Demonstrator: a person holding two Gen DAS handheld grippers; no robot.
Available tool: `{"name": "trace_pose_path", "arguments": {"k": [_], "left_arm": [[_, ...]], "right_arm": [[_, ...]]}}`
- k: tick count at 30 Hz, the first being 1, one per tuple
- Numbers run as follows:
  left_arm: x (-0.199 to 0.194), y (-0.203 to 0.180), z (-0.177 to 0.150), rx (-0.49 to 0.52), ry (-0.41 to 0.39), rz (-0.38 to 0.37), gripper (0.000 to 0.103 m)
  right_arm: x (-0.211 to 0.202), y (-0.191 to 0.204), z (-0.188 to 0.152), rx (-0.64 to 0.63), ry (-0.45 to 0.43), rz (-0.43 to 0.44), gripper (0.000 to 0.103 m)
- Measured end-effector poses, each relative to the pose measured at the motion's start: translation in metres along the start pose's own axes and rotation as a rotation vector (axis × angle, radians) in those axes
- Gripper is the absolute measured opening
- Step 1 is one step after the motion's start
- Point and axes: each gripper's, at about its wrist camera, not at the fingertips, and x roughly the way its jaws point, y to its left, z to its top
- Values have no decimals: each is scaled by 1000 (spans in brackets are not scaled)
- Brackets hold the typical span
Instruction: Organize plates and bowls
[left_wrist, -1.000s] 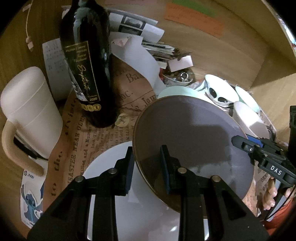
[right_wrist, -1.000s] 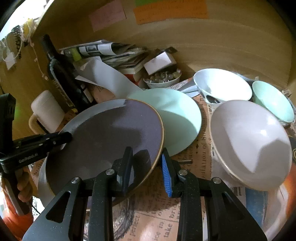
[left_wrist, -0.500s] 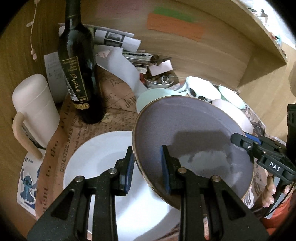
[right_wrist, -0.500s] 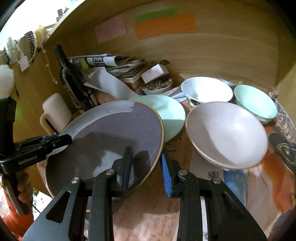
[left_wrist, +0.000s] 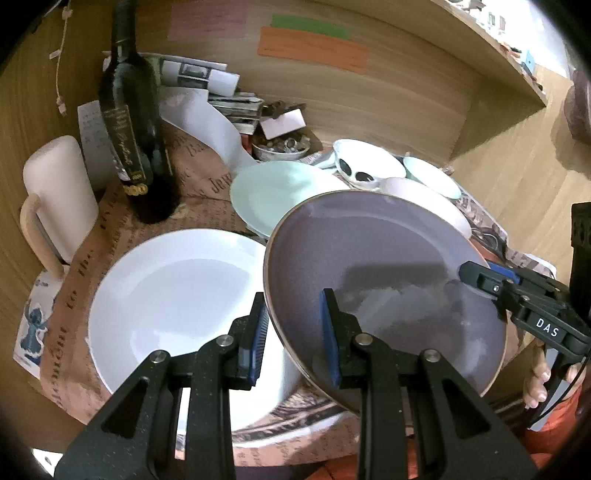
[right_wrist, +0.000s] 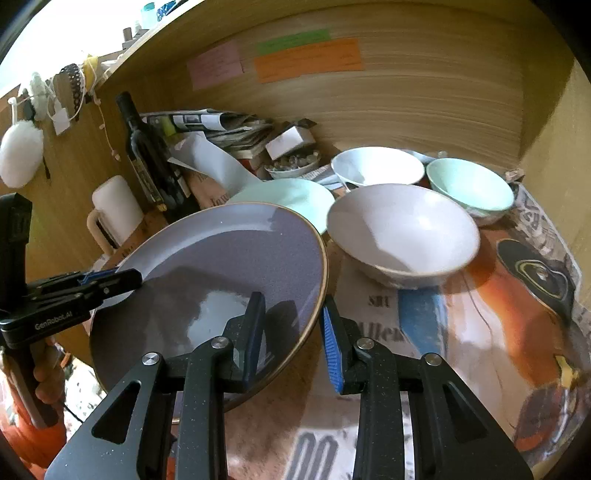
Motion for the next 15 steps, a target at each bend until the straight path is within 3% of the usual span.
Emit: {"name": "trace_pose_path", "arguments": {"k": [15], "left_arm": [[13,-33,-22,17,45,-27,28]], "right_arm": [[-12,-26,-27,24,39,-31,27]]}}
